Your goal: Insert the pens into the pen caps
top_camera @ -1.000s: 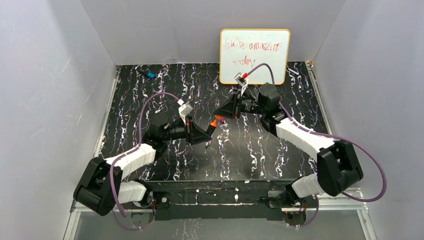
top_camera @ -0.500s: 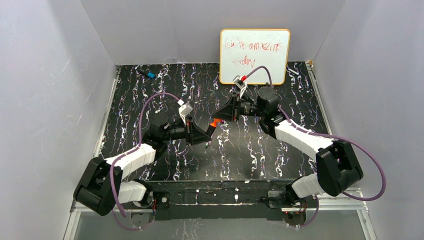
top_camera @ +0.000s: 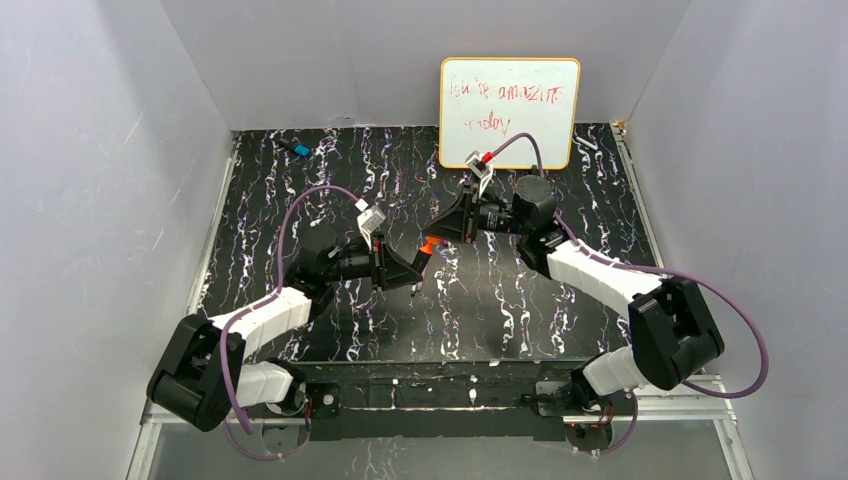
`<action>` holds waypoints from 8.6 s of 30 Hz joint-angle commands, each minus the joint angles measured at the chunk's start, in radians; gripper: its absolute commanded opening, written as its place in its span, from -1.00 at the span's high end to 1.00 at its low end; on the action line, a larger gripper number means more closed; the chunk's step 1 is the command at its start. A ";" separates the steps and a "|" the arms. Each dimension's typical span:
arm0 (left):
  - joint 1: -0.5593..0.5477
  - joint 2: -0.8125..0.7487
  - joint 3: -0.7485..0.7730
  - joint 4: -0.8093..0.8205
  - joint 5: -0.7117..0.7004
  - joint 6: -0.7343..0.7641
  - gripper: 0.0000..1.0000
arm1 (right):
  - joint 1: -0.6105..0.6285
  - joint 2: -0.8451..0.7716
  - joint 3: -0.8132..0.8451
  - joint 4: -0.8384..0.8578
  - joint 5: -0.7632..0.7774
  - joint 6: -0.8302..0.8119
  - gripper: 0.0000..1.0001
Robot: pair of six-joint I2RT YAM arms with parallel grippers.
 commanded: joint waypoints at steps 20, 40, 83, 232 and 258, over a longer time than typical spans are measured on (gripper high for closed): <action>0.000 0.019 0.051 0.009 -0.013 0.069 1.00 | 0.055 0.044 0.008 0.003 -0.073 -0.007 0.97; 0.125 0.110 0.216 -0.024 0.053 0.106 1.00 | 0.142 -0.018 -0.025 -0.190 -0.066 -0.114 0.97; 0.132 0.151 0.484 0.054 0.103 0.056 1.00 | 0.197 0.103 -0.186 0.056 -0.172 -0.003 0.97; 0.187 0.227 0.474 0.166 0.213 -0.135 1.00 | 0.043 0.398 0.019 0.739 -0.048 0.166 0.04; 0.178 0.205 0.467 0.166 0.212 -0.153 1.00 | 0.071 0.326 0.067 0.510 0.096 -0.022 -0.38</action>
